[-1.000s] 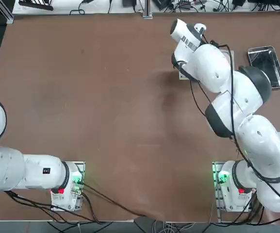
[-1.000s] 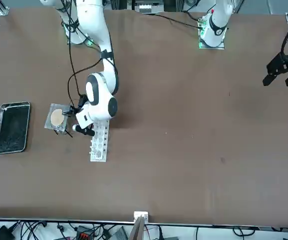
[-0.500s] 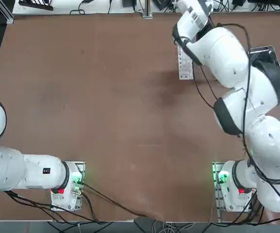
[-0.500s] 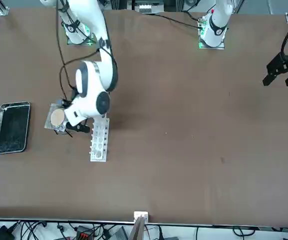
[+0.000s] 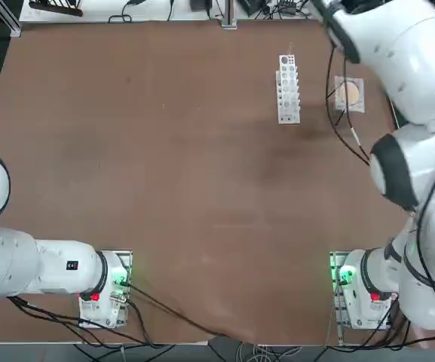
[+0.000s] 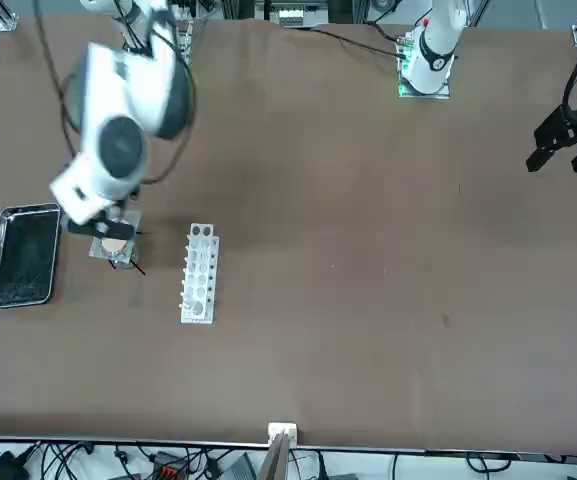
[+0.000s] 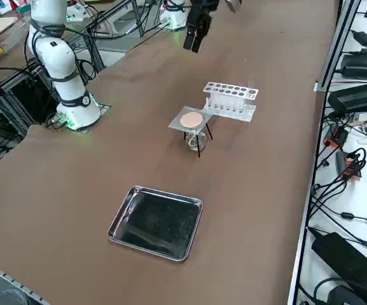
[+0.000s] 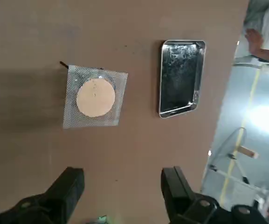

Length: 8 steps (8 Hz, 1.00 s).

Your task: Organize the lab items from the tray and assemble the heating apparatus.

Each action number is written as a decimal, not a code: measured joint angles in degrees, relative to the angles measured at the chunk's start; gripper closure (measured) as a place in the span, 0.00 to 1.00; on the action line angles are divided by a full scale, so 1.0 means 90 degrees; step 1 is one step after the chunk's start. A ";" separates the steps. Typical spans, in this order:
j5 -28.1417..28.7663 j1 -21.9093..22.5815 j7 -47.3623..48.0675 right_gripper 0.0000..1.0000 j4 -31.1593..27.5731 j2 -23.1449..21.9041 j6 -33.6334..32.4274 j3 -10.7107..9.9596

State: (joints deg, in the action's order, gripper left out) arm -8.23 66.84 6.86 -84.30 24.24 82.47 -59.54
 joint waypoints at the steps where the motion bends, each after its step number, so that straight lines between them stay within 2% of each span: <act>1: 0.0013 -0.0125 -0.0110 0.00 -0.0008 -0.0435 -0.0002 -0.0004; 3: 0.0165 -0.0443 -0.0471 0.00 -0.0051 -0.1000 -0.0003 -0.0009; 6: 0.0762 -0.0978 -0.0530 0.00 -0.0068 -0.1110 0.0024 0.0034; 7: 0.1076 -0.1361 -0.0529 0.00 -0.0045 -0.1127 0.0059 0.0266; 8: 0.1351 -0.2008 -0.0533 0.00 0.0067 -0.1195 0.0089 0.0841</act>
State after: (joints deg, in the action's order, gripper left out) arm 3.93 48.77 2.07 -83.69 13.48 83.27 -51.97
